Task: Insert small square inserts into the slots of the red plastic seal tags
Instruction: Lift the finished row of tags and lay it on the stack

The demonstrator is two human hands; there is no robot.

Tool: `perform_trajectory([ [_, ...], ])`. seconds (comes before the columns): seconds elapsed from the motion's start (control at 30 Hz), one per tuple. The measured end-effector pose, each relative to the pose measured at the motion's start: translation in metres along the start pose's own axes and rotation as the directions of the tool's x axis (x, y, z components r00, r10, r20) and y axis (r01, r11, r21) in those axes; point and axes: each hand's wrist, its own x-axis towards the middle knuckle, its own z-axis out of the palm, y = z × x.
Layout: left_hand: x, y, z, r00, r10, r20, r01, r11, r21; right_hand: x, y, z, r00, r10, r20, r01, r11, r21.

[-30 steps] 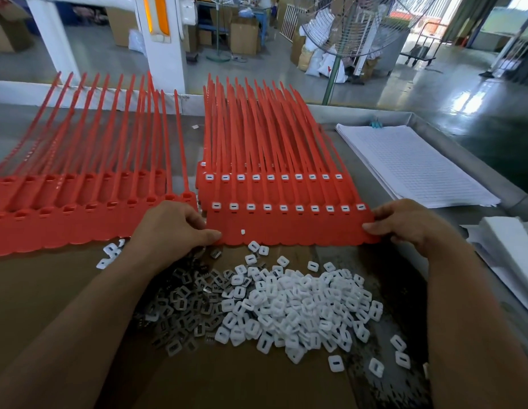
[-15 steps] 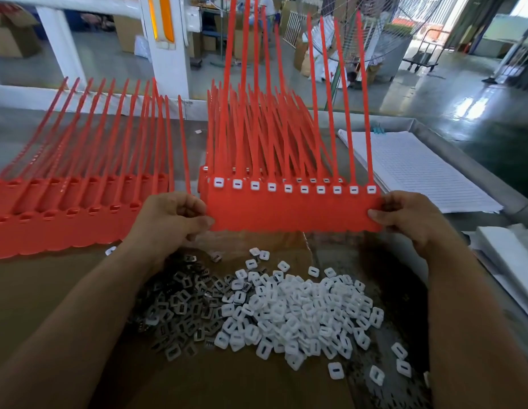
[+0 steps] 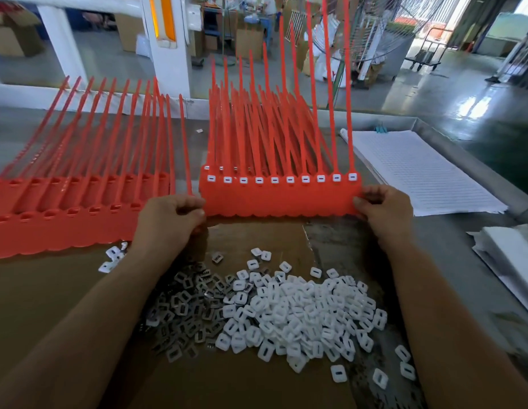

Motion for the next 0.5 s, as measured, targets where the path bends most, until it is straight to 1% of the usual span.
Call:
perform_trajectory([
  [0.07,0.000,0.000,0.001,1.000,-0.013,0.024,0.013,1.000,0.003,0.001,0.001,0.000,1.000,0.011,0.008,-0.011,1.000,0.021],
  [0.1,0.000,0.001,0.001,0.999,-0.023,0.031,0.023,1.000,-0.005,0.001,0.002,0.000,1.000,0.011,0.016,-0.011,1.000,0.000],
  [0.2,0.001,0.000,0.000,0.997,-0.049,0.054,0.051,0.999,-0.020,0.001,0.001,0.000,1.000,-0.008,0.025,0.012,0.986,-0.167],
  [0.3,0.000,0.000,0.000,0.997,-0.057,0.059,0.058,0.998,-0.024,-0.002,-0.003,-0.002,0.998,-0.061,-0.002,0.059,0.966,-0.253],
  [0.4,-0.002,0.000,0.000,0.999,-0.044,0.017,0.044,0.999,-0.015,-0.006,-0.011,-0.003,0.991,-0.128,-0.047,0.108,0.950,-0.294],
  [0.47,-0.002,0.001,-0.001,0.998,-0.057,0.002,0.057,0.998,-0.041,-0.013,-0.020,-0.002,0.977,-0.210,-0.037,0.191,0.938,-0.289],
  [0.5,-0.003,0.001,-0.002,0.996,-0.088,0.006,0.088,0.993,-0.080,-0.017,-0.024,0.000,0.967,-0.254,0.000,0.245,0.934,-0.260],
])
